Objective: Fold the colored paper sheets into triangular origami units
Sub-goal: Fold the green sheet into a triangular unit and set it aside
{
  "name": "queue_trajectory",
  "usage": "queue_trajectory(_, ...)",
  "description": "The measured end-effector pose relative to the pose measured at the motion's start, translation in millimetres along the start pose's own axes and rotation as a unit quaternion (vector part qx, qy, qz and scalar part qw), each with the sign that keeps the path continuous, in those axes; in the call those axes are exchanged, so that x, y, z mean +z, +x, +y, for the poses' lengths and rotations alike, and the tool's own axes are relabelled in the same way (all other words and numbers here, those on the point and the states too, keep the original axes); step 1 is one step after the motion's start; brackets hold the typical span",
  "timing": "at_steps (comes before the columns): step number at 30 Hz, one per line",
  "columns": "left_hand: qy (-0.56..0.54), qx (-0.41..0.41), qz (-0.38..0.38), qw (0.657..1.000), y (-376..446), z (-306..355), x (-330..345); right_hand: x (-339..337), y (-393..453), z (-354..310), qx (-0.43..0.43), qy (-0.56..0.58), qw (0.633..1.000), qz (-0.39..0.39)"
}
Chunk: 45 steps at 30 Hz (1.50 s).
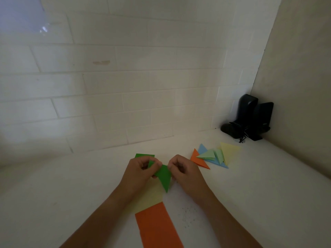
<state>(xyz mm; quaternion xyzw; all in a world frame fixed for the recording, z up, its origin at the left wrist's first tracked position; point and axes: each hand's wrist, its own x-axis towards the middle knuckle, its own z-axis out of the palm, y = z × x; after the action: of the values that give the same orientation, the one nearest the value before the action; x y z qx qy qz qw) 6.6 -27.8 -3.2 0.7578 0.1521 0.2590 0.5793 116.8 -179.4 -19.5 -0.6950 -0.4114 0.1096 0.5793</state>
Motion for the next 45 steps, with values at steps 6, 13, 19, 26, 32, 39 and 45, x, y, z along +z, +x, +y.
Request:
queue_trajectory(6,0.000,-0.014,0.025,1.000,0,0,-1,0,0,-3,0.020,0.006,0.999,0.039)
queue_trajectory(13,-0.016,-0.021,0.036,0.999,-1,0,-2,0,0,-4,0.045,0.047,0.997,0.051)
queue_trajectory(19,-0.018,0.003,-0.010,1.000,-3,0,2,1,1,0,-0.003,0.009,1.000,-0.008)
queue_trajectory(26,-0.021,-0.018,0.006,1.000,-3,0,-3,-2,1,-1,0.008,0.023,1.000,0.017)
queue_trajectory(32,-0.031,-0.011,-0.015,0.999,-3,2,-2,0,0,-3,-0.002,0.013,1.000,-0.016)
queue_trajectory(39,0.046,0.046,0.009,0.998,-1,-3,-3,-1,2,1,0.000,0.008,0.999,0.054)
queue_trajectory(45,0.068,0.046,0.012,0.997,-2,-5,0,-2,3,4,-0.015,0.024,0.999,0.039)
